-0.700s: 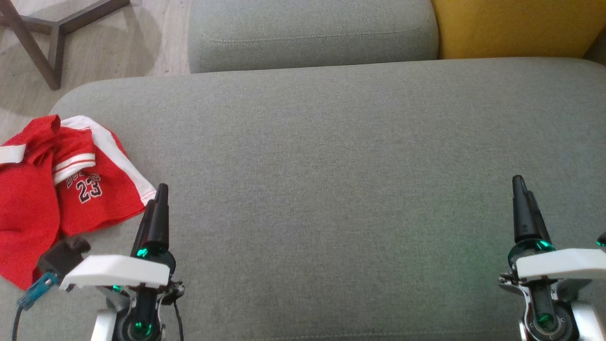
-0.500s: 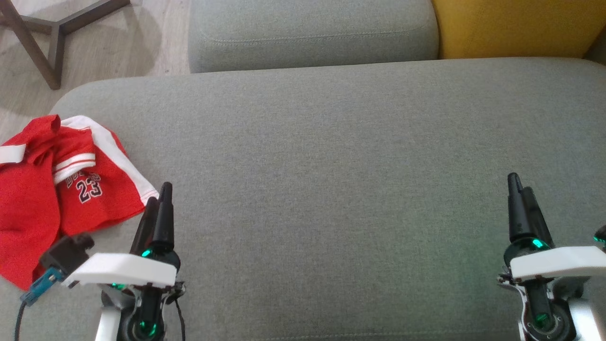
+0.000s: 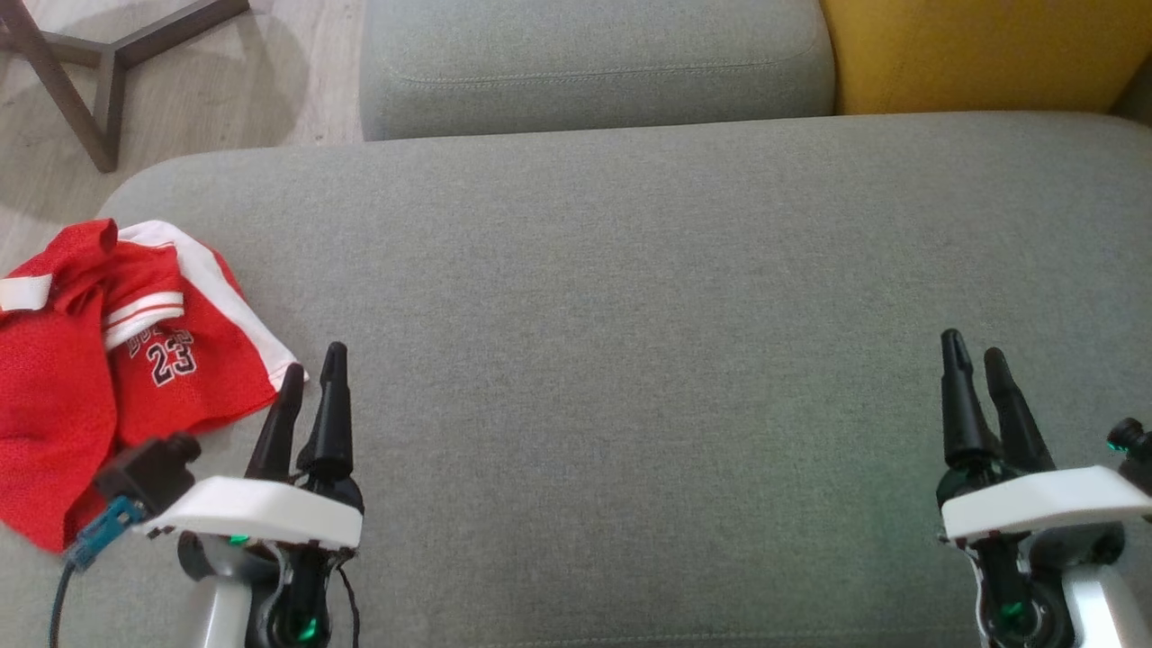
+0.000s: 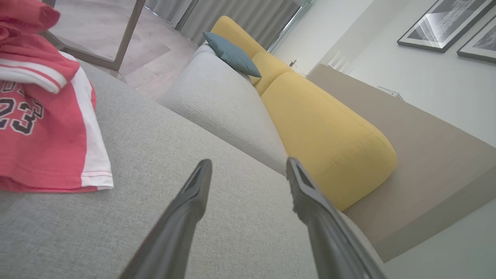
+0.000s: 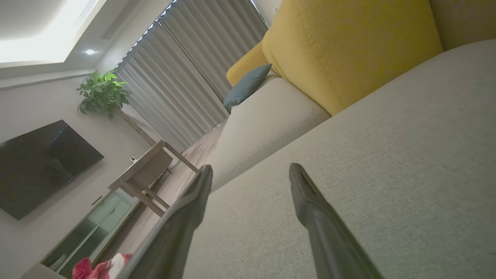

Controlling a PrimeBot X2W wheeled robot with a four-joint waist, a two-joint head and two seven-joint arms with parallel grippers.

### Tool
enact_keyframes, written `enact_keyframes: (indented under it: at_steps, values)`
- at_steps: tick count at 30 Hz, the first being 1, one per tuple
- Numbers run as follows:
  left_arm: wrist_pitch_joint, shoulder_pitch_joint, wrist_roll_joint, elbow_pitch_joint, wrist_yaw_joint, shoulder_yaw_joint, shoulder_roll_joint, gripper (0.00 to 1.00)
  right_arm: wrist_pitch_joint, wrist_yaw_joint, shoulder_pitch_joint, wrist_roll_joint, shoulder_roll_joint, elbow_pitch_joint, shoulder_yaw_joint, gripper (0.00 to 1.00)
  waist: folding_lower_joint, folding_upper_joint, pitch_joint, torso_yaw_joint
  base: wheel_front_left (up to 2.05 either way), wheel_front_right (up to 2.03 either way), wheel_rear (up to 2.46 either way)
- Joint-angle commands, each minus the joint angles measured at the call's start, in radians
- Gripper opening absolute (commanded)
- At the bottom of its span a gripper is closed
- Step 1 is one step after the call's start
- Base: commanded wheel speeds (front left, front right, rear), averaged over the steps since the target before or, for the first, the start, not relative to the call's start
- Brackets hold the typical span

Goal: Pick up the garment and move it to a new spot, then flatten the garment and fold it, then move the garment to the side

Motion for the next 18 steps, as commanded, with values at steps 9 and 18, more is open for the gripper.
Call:
enact_keyframes:
  at_steps: [9, 18]
  values:
    - [-0.037, -0.057, 0.153, -0.039, 0.011, -0.003, 0.021, 1.00, -0.026, 0.005, -0.008, -0.140, -0.016, -0.043, 0.027, 1.00, 0.0000, 0.0000, -0.002, 0.005, 0.00, 0.00, 0.00]
    - [-0.061, -0.049, 0.254, -0.041, 0.018, -0.018, 0.023, 1.00, -0.033, 0.006, -0.001, -0.238, -0.014, -0.044, 0.033, 1.00, 0.0000, 0.0000, -0.002, 0.007, 0.00, 0.00, 0.00]
